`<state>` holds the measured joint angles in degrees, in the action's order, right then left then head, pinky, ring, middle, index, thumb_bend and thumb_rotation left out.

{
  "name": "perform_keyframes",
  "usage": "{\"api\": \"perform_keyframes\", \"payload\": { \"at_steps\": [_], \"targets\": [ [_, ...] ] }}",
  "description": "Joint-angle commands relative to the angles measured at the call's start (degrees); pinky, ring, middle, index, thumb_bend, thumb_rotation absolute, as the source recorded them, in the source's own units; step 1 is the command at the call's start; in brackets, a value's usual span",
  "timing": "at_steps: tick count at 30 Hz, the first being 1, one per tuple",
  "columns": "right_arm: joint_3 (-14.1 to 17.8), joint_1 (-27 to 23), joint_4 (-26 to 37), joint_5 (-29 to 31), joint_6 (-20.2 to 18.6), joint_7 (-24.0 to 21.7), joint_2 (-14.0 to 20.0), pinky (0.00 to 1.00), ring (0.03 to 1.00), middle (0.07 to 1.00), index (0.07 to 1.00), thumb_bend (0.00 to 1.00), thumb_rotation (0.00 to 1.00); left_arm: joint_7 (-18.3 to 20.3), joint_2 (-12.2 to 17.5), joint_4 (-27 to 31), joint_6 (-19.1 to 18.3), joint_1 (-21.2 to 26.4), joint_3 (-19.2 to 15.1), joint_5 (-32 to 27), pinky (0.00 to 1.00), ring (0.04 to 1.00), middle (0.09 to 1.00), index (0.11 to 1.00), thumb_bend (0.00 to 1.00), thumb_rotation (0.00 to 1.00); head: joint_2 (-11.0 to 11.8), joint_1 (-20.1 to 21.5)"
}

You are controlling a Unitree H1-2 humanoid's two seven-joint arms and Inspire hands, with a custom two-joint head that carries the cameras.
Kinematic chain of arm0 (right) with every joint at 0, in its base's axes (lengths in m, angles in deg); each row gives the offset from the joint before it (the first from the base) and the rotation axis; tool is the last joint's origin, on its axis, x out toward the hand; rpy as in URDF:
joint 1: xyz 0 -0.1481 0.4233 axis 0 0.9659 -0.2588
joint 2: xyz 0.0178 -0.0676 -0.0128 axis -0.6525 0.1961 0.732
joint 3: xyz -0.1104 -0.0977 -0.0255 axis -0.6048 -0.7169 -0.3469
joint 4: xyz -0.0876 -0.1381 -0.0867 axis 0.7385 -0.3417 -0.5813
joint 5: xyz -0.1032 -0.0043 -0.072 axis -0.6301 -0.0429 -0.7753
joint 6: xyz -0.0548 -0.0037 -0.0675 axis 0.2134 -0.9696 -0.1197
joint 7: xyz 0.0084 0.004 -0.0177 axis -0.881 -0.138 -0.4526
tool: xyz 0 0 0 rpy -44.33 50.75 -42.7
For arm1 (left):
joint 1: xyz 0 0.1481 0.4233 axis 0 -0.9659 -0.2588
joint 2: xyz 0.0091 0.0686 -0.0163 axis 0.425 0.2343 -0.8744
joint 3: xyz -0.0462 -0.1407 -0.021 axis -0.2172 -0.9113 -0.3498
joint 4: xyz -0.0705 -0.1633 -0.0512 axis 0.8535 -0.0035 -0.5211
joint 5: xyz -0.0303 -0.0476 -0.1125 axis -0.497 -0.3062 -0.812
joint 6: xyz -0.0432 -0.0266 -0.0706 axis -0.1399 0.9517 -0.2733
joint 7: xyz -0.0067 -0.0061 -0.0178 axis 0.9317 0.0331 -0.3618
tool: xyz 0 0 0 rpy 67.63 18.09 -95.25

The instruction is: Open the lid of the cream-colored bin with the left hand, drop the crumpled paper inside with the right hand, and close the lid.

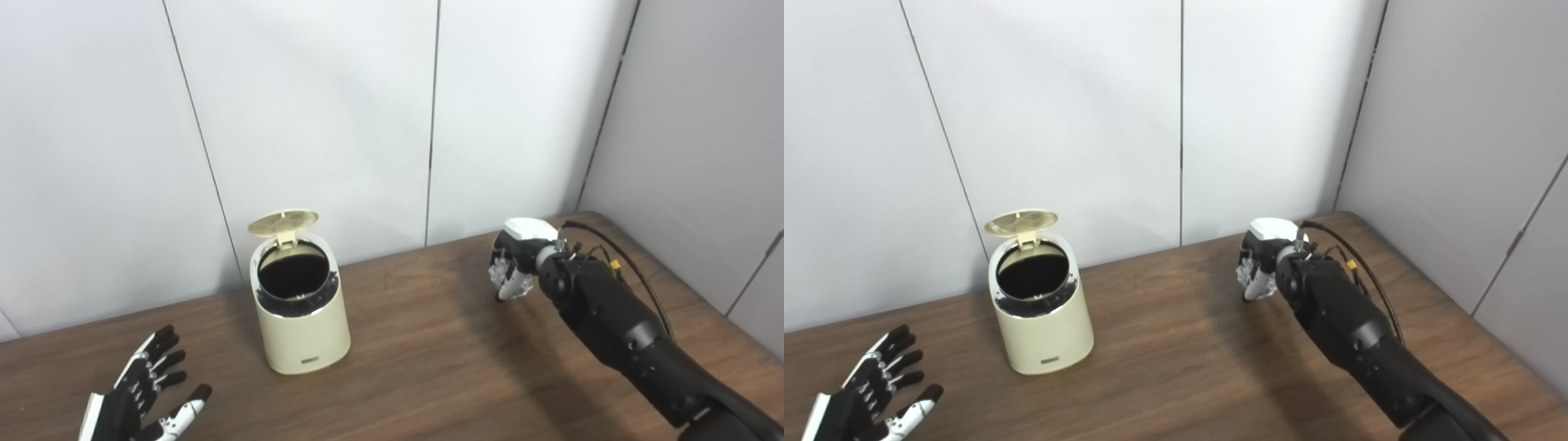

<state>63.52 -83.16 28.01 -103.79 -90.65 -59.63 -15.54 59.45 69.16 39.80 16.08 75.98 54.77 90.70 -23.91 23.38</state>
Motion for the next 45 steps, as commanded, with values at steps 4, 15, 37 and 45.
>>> {"api": "perform_keyframes", "payload": {
  "at_steps": [4,15,37,45],
  "targets": [
    [2.83,-1.71,5.16,2.13,1.3,2.63,1.77,0.34,0.369,0.479,0.543,0.51,0.0,-0.12,0.53,0.33,1.95,1.28,0.0,0.16,0.76,0.841,0.889,0.93,0.55,0.0,0.08,-0.72],
    [4.73,-2.54,17.57,8.3,5.18,0.96,0.95,0.38,0.387,0.497,0.512,0.52,0.0,-0.52,-0.06,-0.63,2.19,1.46,0.26,0.37,0.74,0.839,0.886,0.925,0.58,0.0,0.66,-3.83],
    [2.76,-7.51,28.67,14.17,5.7,-1.74,-8.65,0.39,0.404,0.502,0.48,0.52,0.0,-2.15,-3.48,-0.98,3.22,-0.05,2.04,2.81,0.68,0.812,0.868,0.907,0.71,0.09,0.14,-15.06],
    [0.54,-9.35,28.43,14.05,5.54,-2.61,-12.25,0.38,0.396,0.488,0.5,0.52,0.0,-2.06,-4.89,-1.1,3.69,-0.24,2.68,2.82,0.67,0.82,0.876,0.908,0.69,0.08,0.04,-18.15]
  ]
}}
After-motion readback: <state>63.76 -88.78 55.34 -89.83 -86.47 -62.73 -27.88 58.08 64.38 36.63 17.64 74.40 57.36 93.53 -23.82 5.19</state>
